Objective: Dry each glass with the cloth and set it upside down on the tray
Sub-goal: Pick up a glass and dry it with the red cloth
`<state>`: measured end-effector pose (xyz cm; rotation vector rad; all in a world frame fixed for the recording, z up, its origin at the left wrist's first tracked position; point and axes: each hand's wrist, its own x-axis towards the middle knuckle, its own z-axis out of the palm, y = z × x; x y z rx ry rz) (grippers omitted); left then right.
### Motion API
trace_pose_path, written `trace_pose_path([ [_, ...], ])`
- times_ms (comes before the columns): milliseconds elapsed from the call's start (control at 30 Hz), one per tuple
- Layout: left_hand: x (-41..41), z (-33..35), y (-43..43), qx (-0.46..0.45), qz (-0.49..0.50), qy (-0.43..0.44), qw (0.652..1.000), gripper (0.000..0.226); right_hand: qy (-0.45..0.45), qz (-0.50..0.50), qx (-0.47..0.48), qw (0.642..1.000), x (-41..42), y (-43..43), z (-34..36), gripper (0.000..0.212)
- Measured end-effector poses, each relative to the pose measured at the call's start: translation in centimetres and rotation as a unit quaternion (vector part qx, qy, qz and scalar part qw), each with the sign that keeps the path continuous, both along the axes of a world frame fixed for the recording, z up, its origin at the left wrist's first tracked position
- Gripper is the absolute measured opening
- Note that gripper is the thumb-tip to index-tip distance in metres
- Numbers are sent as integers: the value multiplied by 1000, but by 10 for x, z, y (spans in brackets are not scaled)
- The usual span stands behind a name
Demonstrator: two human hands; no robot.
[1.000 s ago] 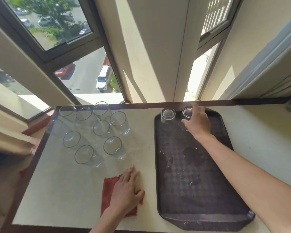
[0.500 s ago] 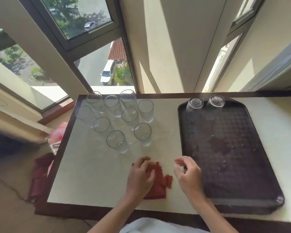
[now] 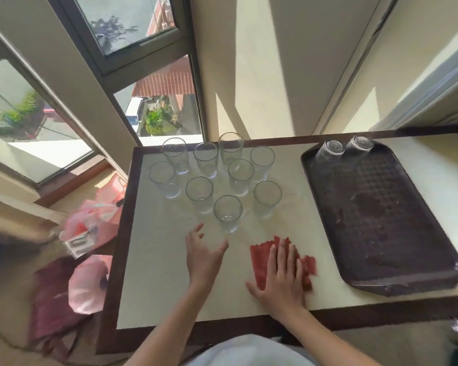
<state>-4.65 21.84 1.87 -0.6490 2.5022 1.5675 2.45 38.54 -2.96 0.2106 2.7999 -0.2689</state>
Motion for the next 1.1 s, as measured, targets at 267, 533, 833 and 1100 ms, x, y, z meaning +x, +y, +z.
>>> trace_pose_path([
  [267,-41,-12,21,22,-95,23,995,98,53,-30,-9,998,10,-7,-8,67],
  [533,-38,-11,23,51,-75,75,993,63,75,-316,-374,869,-2,6,33,39],
  [833,22,51,52,283,-144,48,947,57,50,-272,-678,681,-15,25,136,40],
  [1100,36,104,117,365,-86,40,926,37,182,-103,-600,773,-28,52,171,73],
])
